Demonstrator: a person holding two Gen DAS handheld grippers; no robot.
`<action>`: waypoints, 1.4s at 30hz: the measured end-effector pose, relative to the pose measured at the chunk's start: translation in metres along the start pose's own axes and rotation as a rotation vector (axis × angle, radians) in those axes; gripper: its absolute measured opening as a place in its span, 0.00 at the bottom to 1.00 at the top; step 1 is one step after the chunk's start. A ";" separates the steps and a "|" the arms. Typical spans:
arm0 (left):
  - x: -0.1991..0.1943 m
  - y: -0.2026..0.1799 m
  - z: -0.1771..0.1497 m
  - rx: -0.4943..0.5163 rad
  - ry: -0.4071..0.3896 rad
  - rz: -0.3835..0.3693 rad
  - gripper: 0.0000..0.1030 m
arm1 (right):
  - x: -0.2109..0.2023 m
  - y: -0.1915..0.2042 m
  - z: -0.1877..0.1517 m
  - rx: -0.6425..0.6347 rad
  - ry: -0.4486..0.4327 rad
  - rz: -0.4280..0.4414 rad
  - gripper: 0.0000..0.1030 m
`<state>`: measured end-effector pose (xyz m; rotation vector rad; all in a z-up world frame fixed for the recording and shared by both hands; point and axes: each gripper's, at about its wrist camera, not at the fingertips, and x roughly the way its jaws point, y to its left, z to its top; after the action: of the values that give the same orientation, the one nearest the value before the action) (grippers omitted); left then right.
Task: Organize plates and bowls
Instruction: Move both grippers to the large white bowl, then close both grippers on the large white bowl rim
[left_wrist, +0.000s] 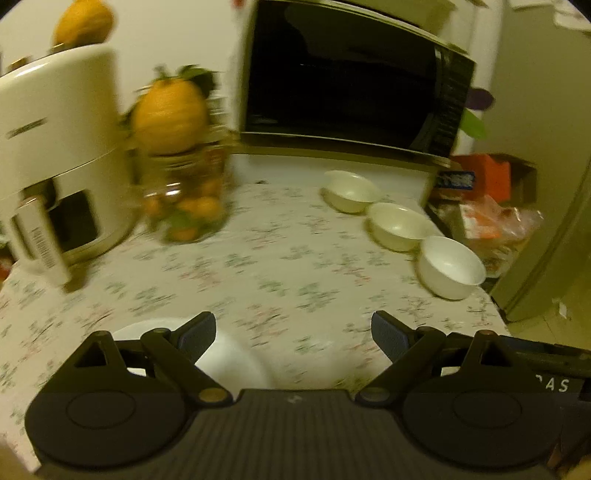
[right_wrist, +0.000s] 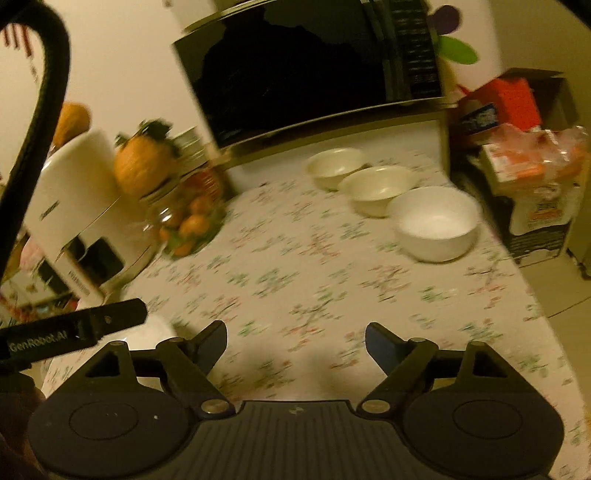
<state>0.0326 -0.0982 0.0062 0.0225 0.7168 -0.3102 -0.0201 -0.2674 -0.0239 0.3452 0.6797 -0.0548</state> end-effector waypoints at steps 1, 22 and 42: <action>0.007 -0.008 0.003 0.007 0.005 -0.009 0.88 | 0.000 -0.008 0.003 0.009 -0.006 -0.009 0.80; 0.149 -0.108 0.034 0.000 0.109 -0.042 0.82 | 0.042 -0.144 0.070 0.166 -0.049 -0.137 0.81; 0.189 -0.121 0.039 -0.074 0.154 -0.140 0.16 | 0.089 -0.145 0.078 0.140 0.034 -0.144 0.18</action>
<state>0.1575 -0.2702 -0.0767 -0.0752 0.8846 -0.4183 0.0733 -0.4241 -0.0659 0.4319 0.7360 -0.2348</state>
